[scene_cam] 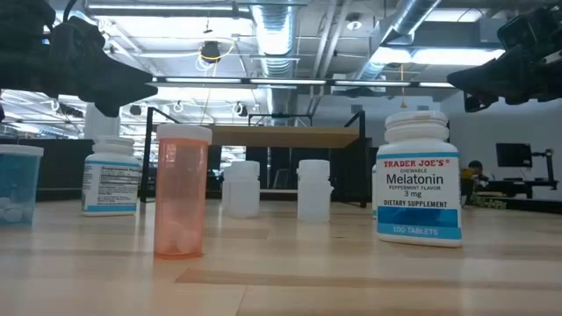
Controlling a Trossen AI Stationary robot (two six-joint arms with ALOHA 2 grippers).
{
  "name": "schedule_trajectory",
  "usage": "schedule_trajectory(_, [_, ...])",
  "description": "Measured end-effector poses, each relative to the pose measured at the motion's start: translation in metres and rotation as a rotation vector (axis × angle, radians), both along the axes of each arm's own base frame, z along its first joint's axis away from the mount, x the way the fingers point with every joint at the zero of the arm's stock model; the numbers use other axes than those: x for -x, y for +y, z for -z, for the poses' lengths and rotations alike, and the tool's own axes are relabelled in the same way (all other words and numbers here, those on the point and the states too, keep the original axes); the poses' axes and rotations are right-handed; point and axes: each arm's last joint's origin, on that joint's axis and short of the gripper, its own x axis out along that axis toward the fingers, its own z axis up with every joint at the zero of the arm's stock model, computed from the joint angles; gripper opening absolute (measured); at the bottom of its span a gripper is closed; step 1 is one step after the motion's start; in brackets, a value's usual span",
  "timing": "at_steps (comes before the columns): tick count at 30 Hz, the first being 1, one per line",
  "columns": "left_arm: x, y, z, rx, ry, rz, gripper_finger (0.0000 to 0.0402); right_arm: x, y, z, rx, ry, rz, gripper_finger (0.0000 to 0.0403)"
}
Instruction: Pick and place medicine bottles onto shelf by color
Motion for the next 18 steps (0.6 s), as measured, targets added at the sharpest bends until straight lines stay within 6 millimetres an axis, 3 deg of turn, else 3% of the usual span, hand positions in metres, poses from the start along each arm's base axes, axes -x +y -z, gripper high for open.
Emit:
schedule_trajectory(11, [0.0, 0.0, 0.0, 0.0, 0.0, 0.0, 0.0197, 0.0, 0.0, 0.0, 0.0, 0.0, 0.0, 0.0028])
schedule_trajectory(18, [0.0001, 0.0004, -0.0001, -0.112, 0.028, -0.015, 0.0197, 0.0, 0.0, 0.0, 0.0, 0.0, 0.0, 0.0029])
